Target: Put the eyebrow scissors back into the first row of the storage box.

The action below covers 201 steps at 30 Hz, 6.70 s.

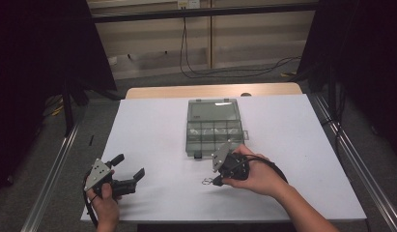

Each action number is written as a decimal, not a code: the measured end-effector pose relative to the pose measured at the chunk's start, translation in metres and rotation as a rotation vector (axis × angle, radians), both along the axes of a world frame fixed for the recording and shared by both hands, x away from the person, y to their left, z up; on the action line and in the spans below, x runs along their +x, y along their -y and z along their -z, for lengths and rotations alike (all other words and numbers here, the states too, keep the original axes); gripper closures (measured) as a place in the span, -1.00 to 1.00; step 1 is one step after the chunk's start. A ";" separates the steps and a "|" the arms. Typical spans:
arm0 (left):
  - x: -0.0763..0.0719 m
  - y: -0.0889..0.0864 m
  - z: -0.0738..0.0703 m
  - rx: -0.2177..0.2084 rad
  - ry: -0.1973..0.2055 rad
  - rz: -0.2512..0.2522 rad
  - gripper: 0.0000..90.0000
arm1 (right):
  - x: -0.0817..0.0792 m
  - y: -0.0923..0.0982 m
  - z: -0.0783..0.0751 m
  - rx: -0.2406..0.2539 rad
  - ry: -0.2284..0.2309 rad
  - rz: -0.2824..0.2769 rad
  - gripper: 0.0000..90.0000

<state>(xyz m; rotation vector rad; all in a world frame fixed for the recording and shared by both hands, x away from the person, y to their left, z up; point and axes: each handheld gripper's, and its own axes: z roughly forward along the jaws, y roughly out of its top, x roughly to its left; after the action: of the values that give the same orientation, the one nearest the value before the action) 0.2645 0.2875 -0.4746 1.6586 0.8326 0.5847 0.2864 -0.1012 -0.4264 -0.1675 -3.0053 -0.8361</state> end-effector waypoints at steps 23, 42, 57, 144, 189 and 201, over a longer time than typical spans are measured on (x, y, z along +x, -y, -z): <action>0.000 0.000 0.000 -0.007 0.010 0.007 -0.92 | 0.025 0.013 -0.020 0.045 0.030 0.114 0.99; 0.000 0.001 0.000 -0.020 0.012 0.012 -0.92 | 0.042 0.015 -0.034 0.057 0.065 0.158 0.99; 0.000 -0.001 0.000 -0.002 0.016 0.013 -0.90 | 0.063 0.016 -0.039 0.064 0.097 0.198 0.99; -0.001 -0.001 -0.001 0.006 0.021 0.006 -0.95 | 0.083 0.089 -0.004 0.354 0.229 0.738 -1.00; -0.002 0.000 0.000 0.010 0.018 -0.002 -0.95 | -0.001 0.165 0.006 0.456 0.289 0.851 -1.00; -0.002 0.000 -0.001 0.016 0.016 0.001 -0.95 | -0.021 0.187 0.014 0.482 0.304 0.902 -1.00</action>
<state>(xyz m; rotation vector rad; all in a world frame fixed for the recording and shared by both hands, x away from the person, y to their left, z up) 0.2621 0.2873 -0.4740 1.6667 0.8168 0.6048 0.2657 -0.2886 -0.4400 -1.5577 -2.7708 -1.7216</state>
